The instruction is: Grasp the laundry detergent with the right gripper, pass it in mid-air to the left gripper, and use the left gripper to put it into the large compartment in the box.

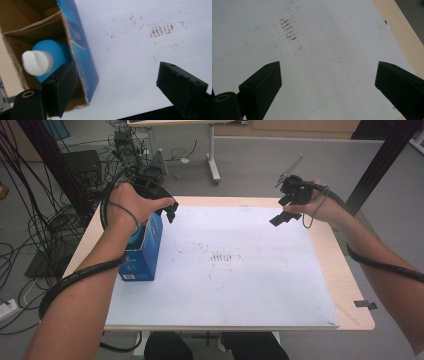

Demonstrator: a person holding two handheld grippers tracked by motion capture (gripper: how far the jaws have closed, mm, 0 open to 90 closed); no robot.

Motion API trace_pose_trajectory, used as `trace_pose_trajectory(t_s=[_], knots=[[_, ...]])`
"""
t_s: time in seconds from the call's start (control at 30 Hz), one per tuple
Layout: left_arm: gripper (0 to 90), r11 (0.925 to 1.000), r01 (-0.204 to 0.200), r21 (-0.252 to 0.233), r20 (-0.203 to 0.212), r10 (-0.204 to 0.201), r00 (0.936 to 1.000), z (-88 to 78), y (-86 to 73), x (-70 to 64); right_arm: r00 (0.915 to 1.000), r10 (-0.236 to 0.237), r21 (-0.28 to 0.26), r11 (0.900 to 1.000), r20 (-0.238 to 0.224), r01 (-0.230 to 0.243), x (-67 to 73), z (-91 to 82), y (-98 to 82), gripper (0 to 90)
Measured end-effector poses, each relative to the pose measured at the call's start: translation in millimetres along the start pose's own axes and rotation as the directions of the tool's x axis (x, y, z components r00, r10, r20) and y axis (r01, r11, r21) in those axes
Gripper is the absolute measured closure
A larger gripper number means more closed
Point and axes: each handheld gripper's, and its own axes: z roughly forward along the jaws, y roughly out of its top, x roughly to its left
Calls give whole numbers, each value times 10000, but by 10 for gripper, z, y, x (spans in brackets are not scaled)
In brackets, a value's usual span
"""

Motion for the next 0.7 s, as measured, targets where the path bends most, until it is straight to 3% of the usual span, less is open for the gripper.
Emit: trace_pose_trajectory(t_s=[0.27, 0.3, 0.53, 0.7], knots=[[171, 9982, -599, -94, 103, 600, 9981, -13, 57, -276, 9995, 278, 116, 9995, 159, -280, -102, 1, 6, 67], [171, 9971, -761, -57, -13, 761, 9971, -8, 68, -329, 9995, 271, 127, 9995, 166, -273, -111, 2, 3, 66], [171, 9923, -1228, -134, 269, 1231, 9920, 39, 116, -576, 9984, 423, 312, 9986, 386, -435, -151, 6, -9, 59], [171, 9887, -1494, -154, 340, 1499, 9881, 54, 139, -685, 9981, 441, 349, 9984, 425, -456, -153, -18, -11, 61]])
